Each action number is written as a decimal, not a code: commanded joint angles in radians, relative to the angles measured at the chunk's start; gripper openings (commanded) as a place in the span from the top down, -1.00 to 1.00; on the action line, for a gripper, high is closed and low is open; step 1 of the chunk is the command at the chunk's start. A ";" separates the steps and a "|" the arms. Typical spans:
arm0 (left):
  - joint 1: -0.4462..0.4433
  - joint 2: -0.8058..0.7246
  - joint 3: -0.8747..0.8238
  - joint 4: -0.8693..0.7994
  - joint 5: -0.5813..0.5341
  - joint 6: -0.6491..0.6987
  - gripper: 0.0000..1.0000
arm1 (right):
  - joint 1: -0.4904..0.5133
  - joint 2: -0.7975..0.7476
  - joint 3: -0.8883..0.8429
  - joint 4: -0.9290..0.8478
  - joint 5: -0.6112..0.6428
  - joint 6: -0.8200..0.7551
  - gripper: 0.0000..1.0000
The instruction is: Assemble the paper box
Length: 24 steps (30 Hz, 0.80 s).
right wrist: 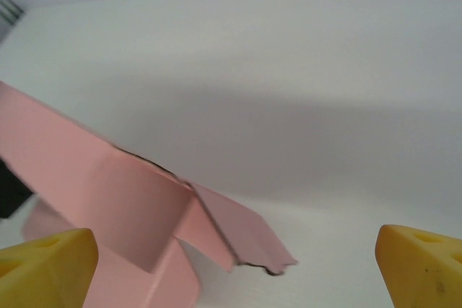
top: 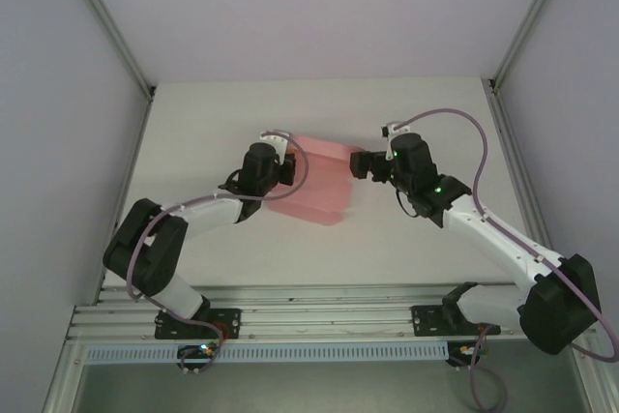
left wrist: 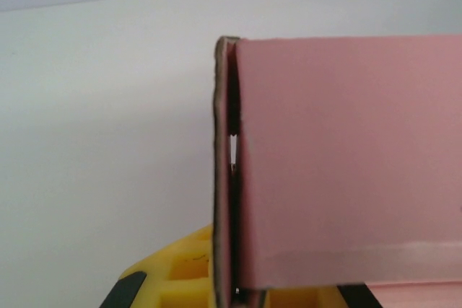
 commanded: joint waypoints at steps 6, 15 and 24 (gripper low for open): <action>0.001 -0.058 0.001 -0.064 0.050 -0.067 1.00 | 0.006 0.119 0.006 0.113 0.018 0.059 -0.99; 0.003 -0.054 -0.015 0.014 0.123 -0.148 1.00 | 0.023 0.114 -0.145 0.510 -0.068 0.096 -0.99; 0.020 -0.054 -0.009 0.047 0.171 -0.203 1.00 | 0.021 0.011 -0.239 0.533 0.024 0.131 -0.99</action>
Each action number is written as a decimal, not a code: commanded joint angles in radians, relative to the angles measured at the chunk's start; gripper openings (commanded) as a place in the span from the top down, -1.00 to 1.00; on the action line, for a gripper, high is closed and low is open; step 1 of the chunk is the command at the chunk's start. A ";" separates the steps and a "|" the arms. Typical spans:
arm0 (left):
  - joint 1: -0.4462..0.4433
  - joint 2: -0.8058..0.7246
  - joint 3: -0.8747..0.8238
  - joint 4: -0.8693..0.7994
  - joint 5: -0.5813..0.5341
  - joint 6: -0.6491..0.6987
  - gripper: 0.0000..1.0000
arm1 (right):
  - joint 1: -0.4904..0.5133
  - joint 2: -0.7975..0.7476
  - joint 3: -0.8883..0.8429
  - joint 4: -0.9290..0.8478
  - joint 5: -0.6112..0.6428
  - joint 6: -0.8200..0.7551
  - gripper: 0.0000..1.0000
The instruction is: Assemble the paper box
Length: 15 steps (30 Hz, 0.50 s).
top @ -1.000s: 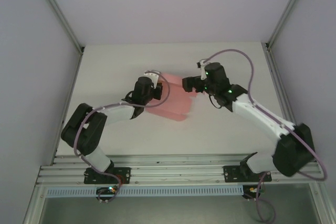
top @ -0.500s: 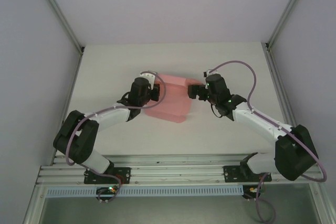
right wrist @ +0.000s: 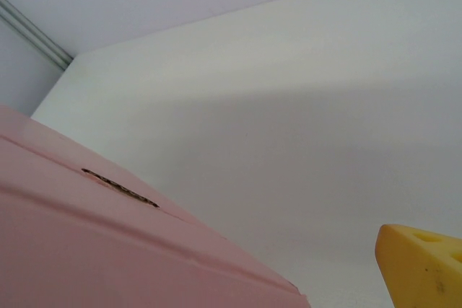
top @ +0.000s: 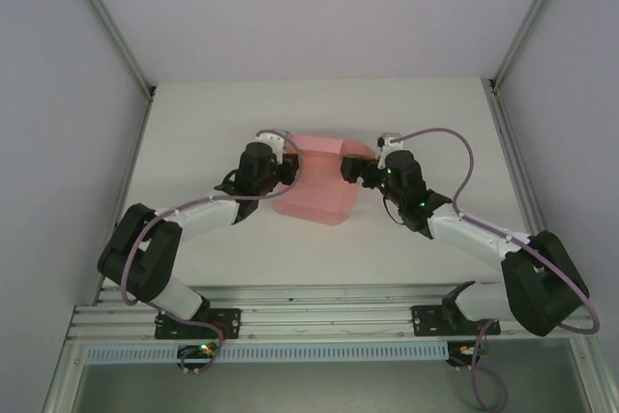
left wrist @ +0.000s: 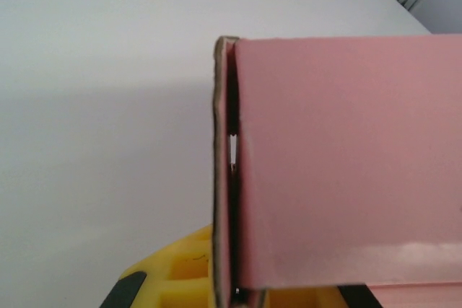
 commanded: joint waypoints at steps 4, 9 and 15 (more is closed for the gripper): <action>0.024 -0.043 -0.016 0.030 -0.001 -0.041 1.00 | 0.004 -0.155 -0.049 -0.050 0.113 0.036 -0.99; 0.054 -0.073 -0.027 0.000 -0.017 -0.048 1.00 | -0.003 -0.241 -0.079 -0.143 0.156 0.042 -0.99; 0.083 -0.119 -0.053 -0.001 0.003 -0.078 1.00 | -0.024 -0.224 -0.066 -0.238 0.138 0.022 -0.99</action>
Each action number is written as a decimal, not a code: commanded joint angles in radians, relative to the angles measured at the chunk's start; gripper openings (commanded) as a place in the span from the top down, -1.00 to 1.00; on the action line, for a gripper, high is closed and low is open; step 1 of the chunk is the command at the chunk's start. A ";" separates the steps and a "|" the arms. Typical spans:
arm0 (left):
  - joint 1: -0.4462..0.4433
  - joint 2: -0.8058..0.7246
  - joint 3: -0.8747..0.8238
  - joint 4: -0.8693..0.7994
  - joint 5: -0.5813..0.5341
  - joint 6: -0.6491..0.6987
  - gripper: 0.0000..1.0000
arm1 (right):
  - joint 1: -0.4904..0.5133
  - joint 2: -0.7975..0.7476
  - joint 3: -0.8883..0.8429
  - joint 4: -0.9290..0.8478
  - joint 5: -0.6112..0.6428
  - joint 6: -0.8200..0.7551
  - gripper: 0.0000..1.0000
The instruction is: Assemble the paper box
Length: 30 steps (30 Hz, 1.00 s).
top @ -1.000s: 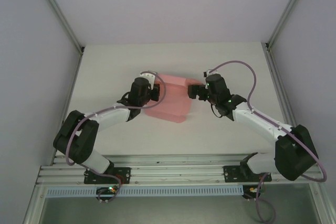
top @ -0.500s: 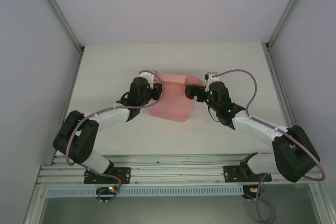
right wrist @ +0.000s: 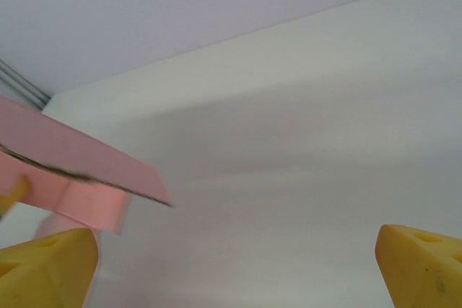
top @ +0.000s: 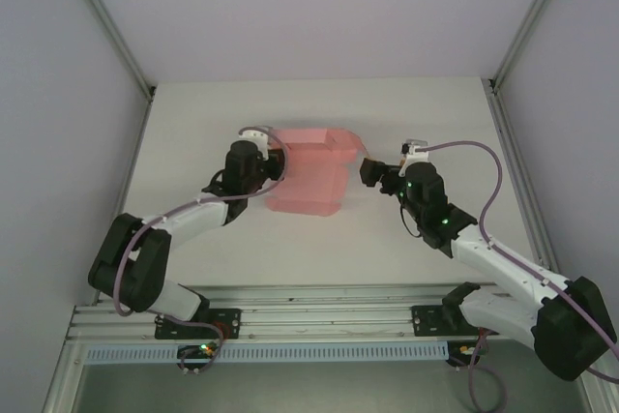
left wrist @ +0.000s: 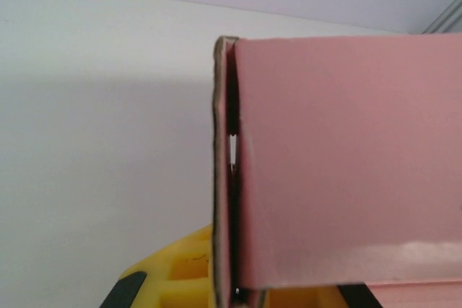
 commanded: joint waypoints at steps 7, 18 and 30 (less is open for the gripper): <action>0.009 -0.041 -0.016 -0.004 0.040 -0.020 1.00 | -0.008 0.130 0.057 -0.028 0.005 -0.002 -0.99; 0.011 -0.021 0.014 -0.026 0.113 -0.020 1.00 | 0.004 0.184 0.060 0.191 -0.057 -0.126 -0.99; 0.009 0.013 0.037 -0.013 0.160 -0.055 1.00 | 0.040 0.325 0.159 0.247 -0.183 -0.178 -0.99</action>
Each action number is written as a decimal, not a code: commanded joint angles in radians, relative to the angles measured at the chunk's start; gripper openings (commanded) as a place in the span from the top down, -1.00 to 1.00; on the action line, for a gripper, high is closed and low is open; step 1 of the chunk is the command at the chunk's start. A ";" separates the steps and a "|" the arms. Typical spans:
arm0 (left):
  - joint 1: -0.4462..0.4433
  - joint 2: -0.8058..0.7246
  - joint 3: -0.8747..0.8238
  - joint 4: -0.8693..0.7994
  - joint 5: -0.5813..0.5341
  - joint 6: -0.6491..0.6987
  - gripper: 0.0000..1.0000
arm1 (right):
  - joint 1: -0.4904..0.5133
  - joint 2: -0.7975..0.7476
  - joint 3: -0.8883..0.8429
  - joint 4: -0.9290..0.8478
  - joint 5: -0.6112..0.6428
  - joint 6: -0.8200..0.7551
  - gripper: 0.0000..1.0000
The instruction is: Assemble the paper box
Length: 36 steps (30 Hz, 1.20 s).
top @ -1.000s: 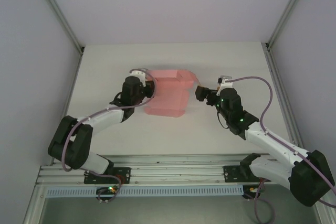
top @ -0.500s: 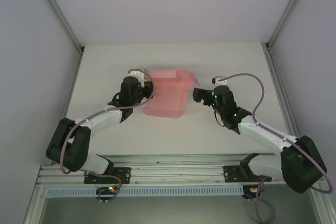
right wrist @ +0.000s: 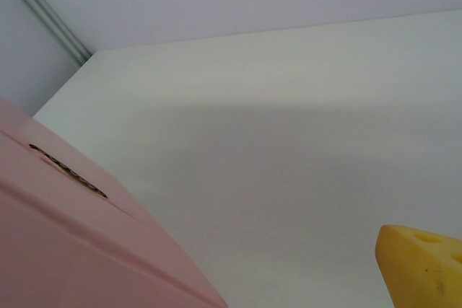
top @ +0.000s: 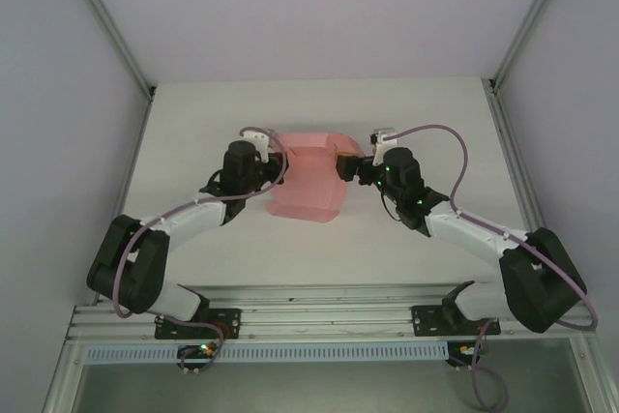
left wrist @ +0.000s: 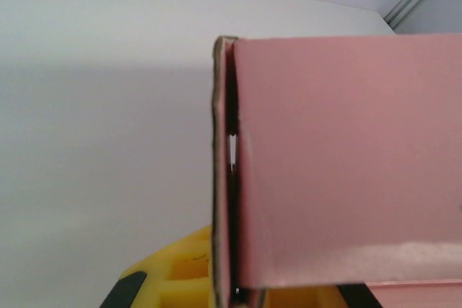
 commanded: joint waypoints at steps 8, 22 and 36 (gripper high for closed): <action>-0.002 0.003 0.032 0.028 0.036 -0.054 1.00 | 0.059 0.095 0.096 -0.014 0.060 -0.068 -0.99; 0.011 -0.046 0.047 -0.125 -0.072 0.013 1.00 | 0.071 -0.148 -0.005 -0.168 0.157 -0.162 -0.99; 0.013 -0.055 0.061 -0.154 -0.048 0.023 1.00 | 0.069 -0.118 0.106 -0.231 0.069 -0.406 -0.64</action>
